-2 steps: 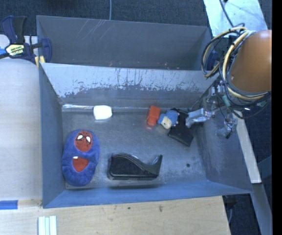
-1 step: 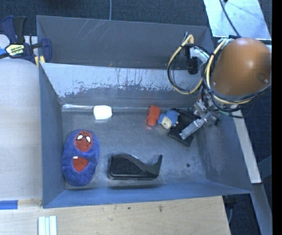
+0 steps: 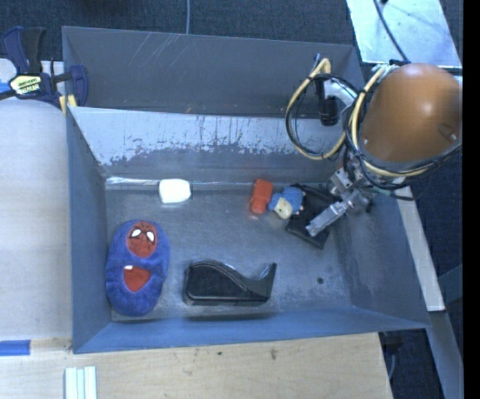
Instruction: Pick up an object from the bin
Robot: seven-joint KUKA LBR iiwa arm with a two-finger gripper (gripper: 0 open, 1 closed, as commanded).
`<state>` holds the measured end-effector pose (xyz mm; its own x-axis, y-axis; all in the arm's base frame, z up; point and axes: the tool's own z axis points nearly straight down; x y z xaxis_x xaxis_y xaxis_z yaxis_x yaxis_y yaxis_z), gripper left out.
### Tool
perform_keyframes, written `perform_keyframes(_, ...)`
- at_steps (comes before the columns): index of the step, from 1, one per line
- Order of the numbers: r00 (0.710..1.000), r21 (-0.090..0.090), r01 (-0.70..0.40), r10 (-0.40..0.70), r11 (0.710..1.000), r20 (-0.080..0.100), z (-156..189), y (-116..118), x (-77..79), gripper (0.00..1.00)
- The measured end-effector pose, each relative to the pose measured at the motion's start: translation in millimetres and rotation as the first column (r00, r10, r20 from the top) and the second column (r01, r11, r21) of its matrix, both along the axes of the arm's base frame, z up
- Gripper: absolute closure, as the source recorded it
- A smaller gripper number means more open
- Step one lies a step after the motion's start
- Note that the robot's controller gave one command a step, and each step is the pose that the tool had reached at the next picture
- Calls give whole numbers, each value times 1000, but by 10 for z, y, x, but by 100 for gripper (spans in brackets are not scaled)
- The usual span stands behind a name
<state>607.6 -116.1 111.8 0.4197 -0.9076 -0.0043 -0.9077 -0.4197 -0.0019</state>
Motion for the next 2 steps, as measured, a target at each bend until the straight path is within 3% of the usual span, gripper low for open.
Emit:
perform_keyframes(1, 952, 12, -307, 306, 952, 23, -385, 56, -617, 0)
perform_keyframes(2, 737, -3, -676, 676, 737, 2, -317, 18, 4, 0)
